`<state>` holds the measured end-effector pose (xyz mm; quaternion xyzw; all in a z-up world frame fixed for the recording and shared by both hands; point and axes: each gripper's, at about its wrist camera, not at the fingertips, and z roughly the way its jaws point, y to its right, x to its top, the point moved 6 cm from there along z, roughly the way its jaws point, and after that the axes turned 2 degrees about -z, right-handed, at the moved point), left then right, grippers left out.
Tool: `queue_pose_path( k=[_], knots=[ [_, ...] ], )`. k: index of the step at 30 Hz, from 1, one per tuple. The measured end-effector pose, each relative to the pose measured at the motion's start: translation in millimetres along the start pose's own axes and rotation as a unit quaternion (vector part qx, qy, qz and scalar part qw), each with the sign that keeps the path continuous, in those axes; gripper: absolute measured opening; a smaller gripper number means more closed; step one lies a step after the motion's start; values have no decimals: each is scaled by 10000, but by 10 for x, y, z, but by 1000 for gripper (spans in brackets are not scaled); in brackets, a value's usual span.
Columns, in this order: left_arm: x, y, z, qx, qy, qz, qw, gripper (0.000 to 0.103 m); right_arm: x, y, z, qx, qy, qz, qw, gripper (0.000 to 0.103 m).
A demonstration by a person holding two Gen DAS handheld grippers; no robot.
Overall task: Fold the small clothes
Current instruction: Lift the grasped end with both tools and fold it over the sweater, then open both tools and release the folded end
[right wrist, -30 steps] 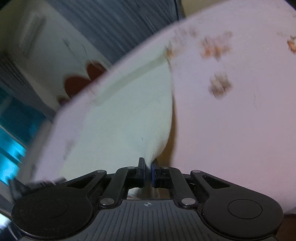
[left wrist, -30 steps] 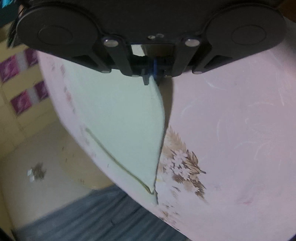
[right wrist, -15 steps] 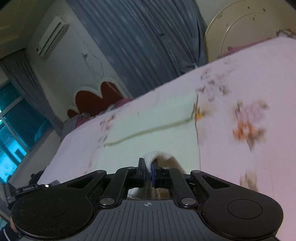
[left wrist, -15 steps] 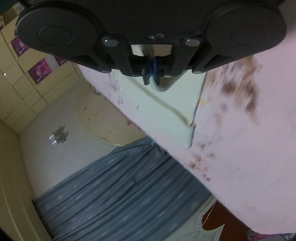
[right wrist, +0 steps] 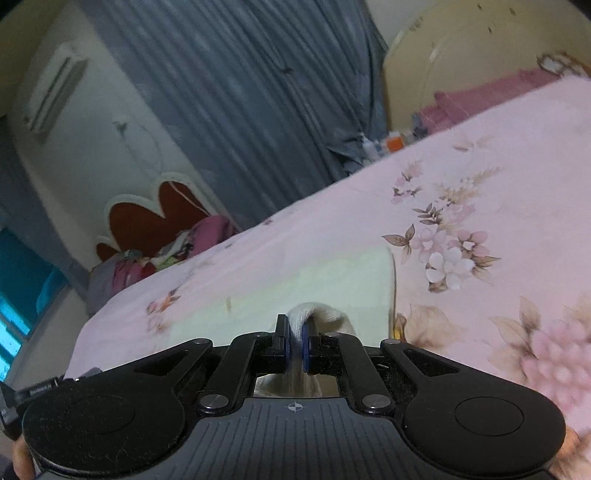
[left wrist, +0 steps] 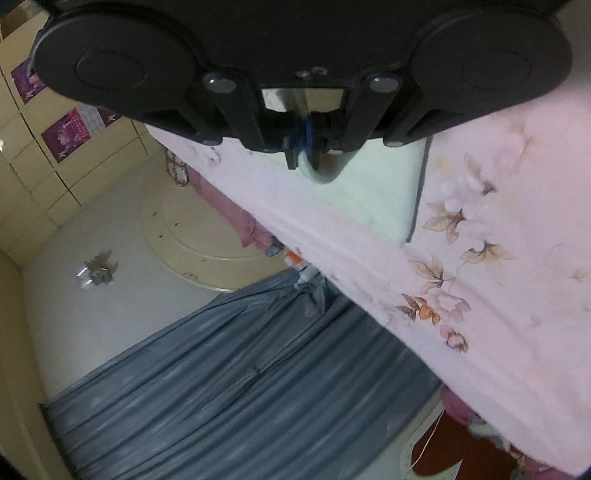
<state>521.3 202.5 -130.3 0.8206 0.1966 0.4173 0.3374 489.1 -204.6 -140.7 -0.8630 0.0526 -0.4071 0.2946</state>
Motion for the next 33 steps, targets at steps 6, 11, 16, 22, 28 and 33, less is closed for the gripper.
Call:
queue_pose_path(
  k=[6,11,16,22,28,33],
  knots=[
    [182,-228,592,216,-356,-54,9991,3,141,335,642,-151,-296,519,9981,5],
    [211,-419,938,266,-681,-109,9973,4,177,511,999,-119,-497,865,9949,6],
    [318,-408,924,97,-340,51,9994,53,338,469,923,-231,208,521,9982,71],
    [353,-368,978,252,-568,646,9960,46,365,494,948,-393,82,26,9992,73],
    [242,-287,1234,824,-1104,1662,9764,31,245,418,1266,-881,-429,-790,9920,48],
    [206,-237,1269,964,-1107,2015,9684,3,91,364,1468,-1204,-717,-1550,9779,2]
  ],
)
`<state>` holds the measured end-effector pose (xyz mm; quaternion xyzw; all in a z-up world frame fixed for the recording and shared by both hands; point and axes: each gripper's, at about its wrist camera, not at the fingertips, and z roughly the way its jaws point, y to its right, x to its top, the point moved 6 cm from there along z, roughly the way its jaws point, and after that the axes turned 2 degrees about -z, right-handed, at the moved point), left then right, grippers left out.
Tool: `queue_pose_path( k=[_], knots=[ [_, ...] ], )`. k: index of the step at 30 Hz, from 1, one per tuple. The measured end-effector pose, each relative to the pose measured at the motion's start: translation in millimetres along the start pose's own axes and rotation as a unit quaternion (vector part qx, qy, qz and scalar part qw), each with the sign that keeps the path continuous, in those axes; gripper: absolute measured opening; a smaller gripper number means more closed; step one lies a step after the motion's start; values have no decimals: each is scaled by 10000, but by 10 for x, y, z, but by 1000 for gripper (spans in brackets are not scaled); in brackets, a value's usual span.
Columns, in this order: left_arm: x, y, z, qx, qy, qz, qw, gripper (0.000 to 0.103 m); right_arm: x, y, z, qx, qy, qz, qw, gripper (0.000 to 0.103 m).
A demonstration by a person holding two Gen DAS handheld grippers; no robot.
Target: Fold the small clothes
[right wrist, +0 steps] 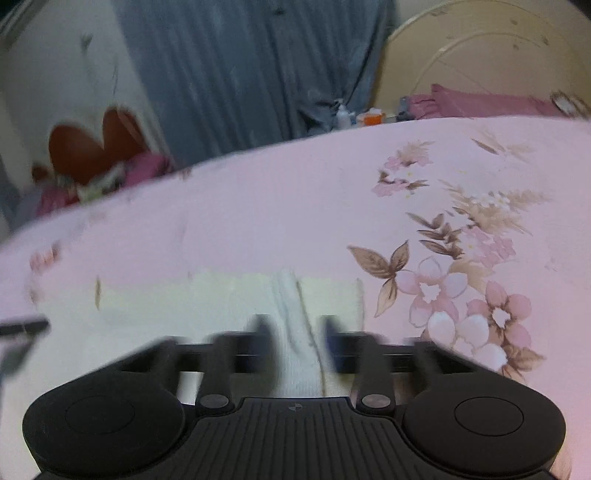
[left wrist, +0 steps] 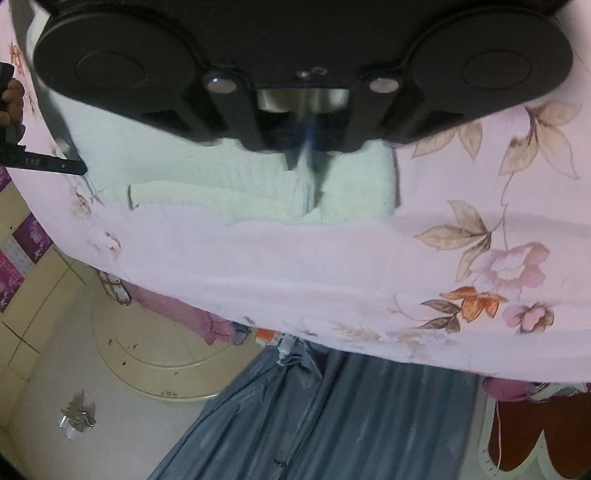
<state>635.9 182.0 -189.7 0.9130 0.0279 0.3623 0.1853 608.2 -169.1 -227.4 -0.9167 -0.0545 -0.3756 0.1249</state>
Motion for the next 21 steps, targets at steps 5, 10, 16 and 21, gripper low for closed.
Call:
queue_pose_path(
  k=[5,10,16,21],
  knots=[
    [43,38,-148,-4,496,0,9988,2,75,-66,-219,-210,669,-220,9973,2],
    [27,-22,25,108,157,-186,9996,3,31,-33,-83,-391,475,-260,9978,2],
    [119,-97,-177,323,380,-307,9983,49,-35,82,-1,-552,109,108,9984,6],
    [210,322,-128,122,564,500,9971,55,90,-447,-104,-229,544,-722,9956,48]
  ],
)
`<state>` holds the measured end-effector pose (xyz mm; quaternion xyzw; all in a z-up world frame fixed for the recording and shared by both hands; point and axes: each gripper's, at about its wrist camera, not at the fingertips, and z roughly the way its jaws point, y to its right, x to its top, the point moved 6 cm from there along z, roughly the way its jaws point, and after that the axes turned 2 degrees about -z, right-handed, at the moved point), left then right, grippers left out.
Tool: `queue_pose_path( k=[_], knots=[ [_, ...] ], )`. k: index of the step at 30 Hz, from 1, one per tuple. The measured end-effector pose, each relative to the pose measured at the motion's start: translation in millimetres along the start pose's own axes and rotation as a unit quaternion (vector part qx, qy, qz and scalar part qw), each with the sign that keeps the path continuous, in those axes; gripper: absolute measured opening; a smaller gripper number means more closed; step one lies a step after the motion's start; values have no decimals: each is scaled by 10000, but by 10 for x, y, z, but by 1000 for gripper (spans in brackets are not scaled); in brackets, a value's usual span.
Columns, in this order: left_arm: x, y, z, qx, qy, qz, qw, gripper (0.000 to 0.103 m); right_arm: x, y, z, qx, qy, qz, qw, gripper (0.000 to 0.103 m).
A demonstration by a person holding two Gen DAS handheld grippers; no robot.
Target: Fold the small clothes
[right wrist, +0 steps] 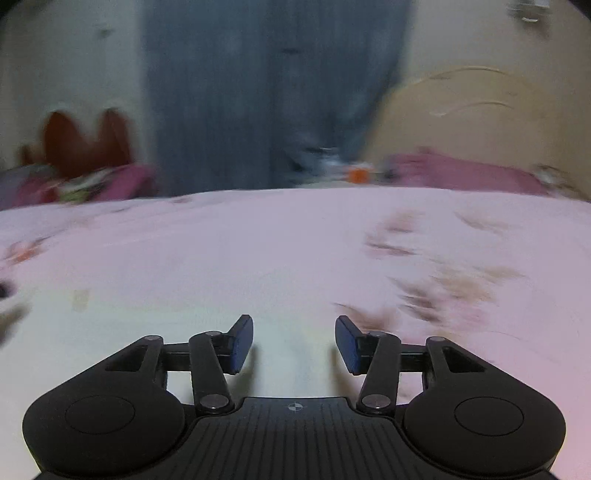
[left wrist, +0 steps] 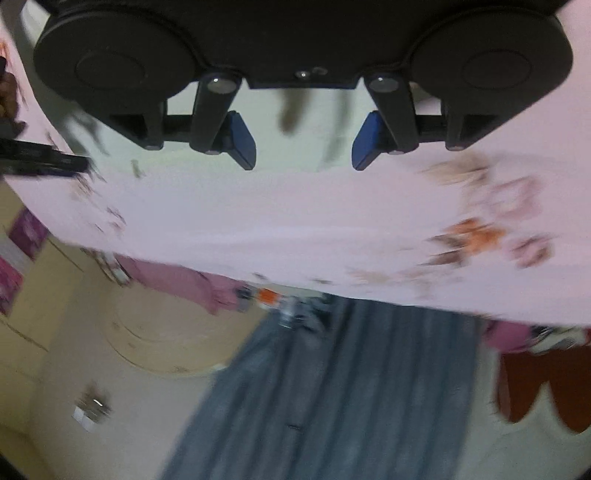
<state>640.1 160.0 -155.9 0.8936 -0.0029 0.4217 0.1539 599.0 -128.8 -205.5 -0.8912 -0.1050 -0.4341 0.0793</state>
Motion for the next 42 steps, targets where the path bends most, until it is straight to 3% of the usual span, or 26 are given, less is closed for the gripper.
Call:
queue_pose_path(
  k=[4,8,10,12,14,16,18,19,21,23,26,29,32,34,36,38,42],
  knots=[
    [-80,384,210,29,-54,512,9987,57,3,-577,194,559,-105,-480,9972,48],
    [-197,371,306,249,-184,586,9978,59,-54,-838,355,761,-268,-808,9935,48],
    [-224,158,291,413,-184,454,9979,58,-83,-652,398,592,-301,-718,9952,48],
    [-248,30,244,333,-145,430,9984,58,-90,-214,418,-128,-300,-336,9989,48],
    [-270,36,219,418,-136,763,9961,59,-133,195,386,-695,-366,182,9967,48],
    [-255,54,175,619,-115,885,9941,61,-161,380,364,-717,-412,434,9956,48],
    [-204,191,69,582,97,898,9942,62,-100,302,252,-786,-306,273,9961,48],
    [-200,285,9,475,200,904,9946,65,-61,207,166,-704,-141,193,9972,48],
    [-252,528,-60,243,252,1041,9940,65,-28,-85,47,-150,16,110,9998,48],
    [-347,721,-62,-1,148,1051,9943,65,-89,-462,6,419,-18,-290,9987,48],
    [-508,857,-15,-80,-69,1088,9940,65,-259,-832,27,813,-213,-791,9933,48],
    [-607,635,-7,142,-218,906,9956,64,-358,-748,48,655,-256,-830,9941,48],
    [-639,273,-132,331,-148,659,9972,64,-414,-267,3,-115,-337,-390,9986,48],
    [-640,211,-218,465,-129,744,9961,64,-464,-12,-52,-275,-441,-13,9986,48],
    [-605,319,-335,379,29,750,9965,64,-426,-67,-140,-270,-448,-178,9985,48],
    [-601,519,-382,118,137,768,9969,66,-364,-295,-300,132,-174,-500,9985,48],
    [-820,879,-217,-37,-321,990,9946,66,-521,-916,-312,790,-299,-1211,9890,48]
  ],
)
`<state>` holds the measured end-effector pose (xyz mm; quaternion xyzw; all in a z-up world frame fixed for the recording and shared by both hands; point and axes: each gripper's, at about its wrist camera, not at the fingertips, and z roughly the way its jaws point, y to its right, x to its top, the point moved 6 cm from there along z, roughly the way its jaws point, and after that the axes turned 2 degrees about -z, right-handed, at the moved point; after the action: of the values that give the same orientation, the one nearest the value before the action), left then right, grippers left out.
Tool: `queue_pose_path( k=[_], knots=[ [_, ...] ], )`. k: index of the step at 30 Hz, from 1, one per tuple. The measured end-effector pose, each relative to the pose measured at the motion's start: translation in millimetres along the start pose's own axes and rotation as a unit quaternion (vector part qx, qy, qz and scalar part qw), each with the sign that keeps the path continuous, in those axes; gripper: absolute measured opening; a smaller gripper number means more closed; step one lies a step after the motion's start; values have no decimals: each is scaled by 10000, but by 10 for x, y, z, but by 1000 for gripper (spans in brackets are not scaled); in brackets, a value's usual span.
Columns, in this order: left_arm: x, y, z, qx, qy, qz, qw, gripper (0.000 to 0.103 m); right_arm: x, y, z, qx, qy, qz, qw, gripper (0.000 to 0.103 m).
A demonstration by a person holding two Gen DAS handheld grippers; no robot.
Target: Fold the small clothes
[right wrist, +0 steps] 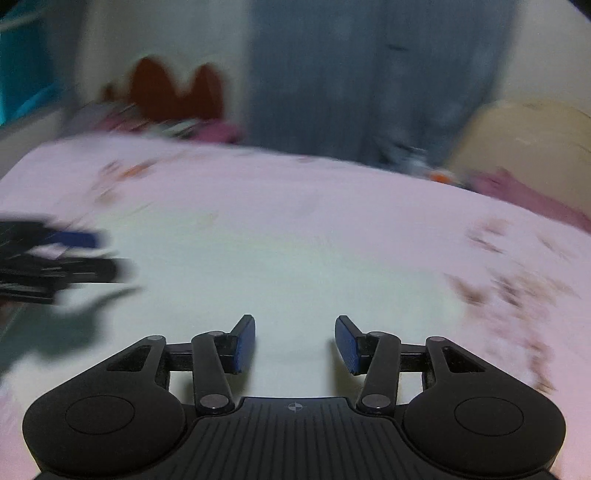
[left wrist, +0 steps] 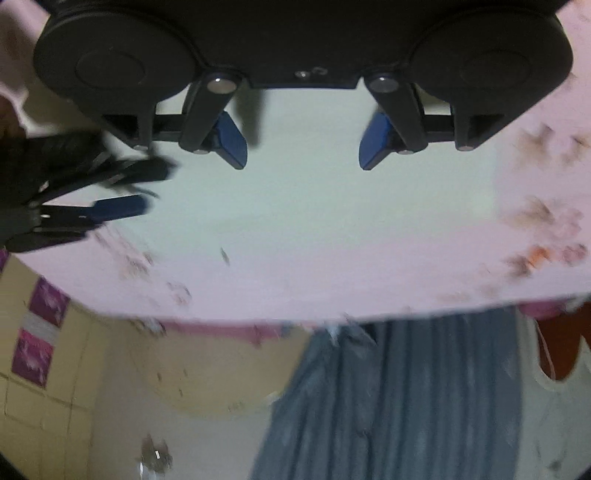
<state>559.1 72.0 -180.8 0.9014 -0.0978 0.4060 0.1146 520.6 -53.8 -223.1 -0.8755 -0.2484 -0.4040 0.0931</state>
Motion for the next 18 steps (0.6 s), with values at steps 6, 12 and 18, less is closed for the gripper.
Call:
queue_pose_path(
  k=[6,12,18],
  knots=[
    [-61,16,-61,154,62,-30,9999,67,-119,-12,-2,-122,-128,183,9997,48],
    [-83,-85,14,411,-70,-149,9990,68,-141,96,8,-197,-194,374,9989,48],
    [-194,-517,-218,866,-14,-326,9957,66,-446,804,-267,-1082,-413,1024,9880,48]
  ],
)
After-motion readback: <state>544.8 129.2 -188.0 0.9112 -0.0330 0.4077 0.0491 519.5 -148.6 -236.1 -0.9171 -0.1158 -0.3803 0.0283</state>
